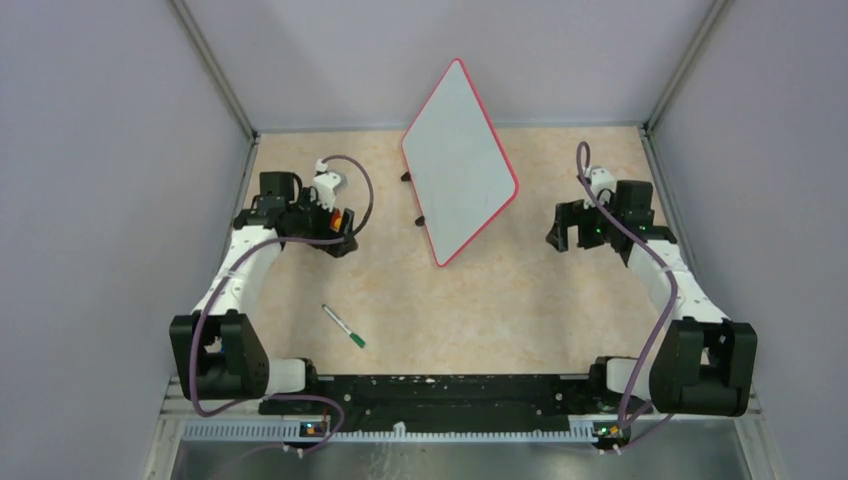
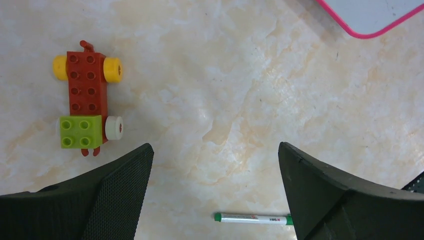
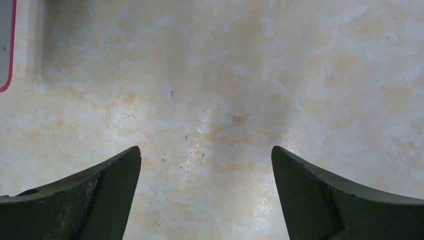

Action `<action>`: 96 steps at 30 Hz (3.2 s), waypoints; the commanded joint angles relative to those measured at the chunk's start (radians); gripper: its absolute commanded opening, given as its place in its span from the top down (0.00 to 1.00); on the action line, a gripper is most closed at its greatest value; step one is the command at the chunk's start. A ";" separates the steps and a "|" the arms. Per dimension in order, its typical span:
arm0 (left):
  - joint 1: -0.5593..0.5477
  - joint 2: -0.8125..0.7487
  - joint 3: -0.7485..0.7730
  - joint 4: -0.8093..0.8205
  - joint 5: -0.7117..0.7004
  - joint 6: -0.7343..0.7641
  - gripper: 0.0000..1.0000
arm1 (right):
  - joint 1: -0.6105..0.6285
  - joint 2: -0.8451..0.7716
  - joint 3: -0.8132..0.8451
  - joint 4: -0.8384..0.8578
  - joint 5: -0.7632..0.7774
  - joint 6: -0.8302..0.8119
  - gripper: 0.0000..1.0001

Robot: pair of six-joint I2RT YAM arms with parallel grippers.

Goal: Write a sentence on the whiteboard
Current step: Pick up the whiteboard marker from the center of the board, then pass from the left arm to the right

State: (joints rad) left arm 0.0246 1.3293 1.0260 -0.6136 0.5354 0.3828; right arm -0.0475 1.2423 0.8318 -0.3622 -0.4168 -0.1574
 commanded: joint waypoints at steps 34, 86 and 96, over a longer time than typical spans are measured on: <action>-0.079 -0.070 -0.289 -0.329 -0.110 1.314 0.06 | -0.116 0.032 0.115 -0.145 -0.396 -0.092 0.01; -0.730 0.058 0.208 0.001 0.184 -0.028 1.00 | 0.133 -0.133 0.113 -0.061 -0.820 0.310 0.10; -0.766 0.070 0.277 0.113 0.213 -0.147 1.00 | 0.254 -0.171 0.133 -0.028 -0.765 0.417 0.18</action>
State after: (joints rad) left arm -0.7216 1.4006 1.2278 -0.5743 0.7136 0.3031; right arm 0.1577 1.1114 0.9054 -0.4438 -1.1965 0.2039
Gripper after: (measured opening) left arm 0.022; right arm 0.825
